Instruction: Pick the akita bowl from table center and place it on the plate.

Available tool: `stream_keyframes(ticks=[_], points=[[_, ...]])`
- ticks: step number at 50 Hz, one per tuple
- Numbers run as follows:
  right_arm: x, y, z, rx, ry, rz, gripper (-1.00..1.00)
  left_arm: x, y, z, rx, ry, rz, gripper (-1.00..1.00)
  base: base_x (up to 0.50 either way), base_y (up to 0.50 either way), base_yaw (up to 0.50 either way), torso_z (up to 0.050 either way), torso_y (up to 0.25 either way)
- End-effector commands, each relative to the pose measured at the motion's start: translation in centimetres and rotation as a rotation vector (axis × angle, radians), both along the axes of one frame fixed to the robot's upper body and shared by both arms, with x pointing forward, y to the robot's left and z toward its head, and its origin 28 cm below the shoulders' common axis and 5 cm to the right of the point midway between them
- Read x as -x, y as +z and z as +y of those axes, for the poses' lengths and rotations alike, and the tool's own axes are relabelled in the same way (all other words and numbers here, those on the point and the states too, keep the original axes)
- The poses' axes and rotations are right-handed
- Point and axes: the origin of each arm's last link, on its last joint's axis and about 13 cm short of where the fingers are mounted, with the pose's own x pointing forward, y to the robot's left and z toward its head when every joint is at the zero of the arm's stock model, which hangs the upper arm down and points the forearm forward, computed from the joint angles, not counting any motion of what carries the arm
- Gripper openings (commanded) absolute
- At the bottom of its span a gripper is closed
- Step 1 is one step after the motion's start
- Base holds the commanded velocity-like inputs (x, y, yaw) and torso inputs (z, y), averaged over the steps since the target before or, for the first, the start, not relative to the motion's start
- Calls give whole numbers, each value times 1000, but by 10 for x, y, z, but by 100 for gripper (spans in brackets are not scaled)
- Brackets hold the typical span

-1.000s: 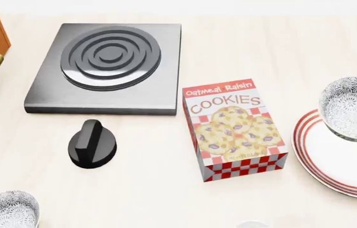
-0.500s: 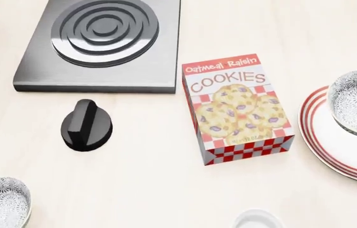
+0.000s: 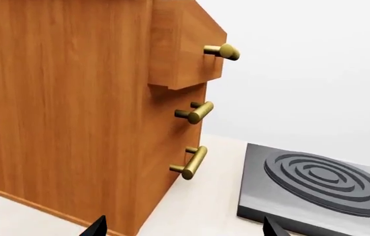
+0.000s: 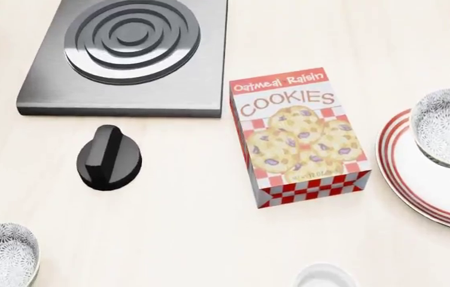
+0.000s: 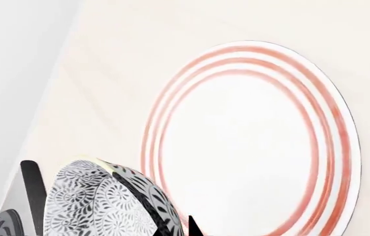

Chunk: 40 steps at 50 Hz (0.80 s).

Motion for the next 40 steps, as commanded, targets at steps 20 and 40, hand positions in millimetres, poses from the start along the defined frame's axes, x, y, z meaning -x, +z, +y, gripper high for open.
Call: stream_keyframes(ticks=[20,40], points=[[-24,-20,-10,-36,-74,-9,-100,0,0,0,-3,-2,14,100,0,0,0,0,0],[-30,-38,-17,-84,-105,0,-100,6,1,3,-6,9,4,100,0,0,0,0,0]])
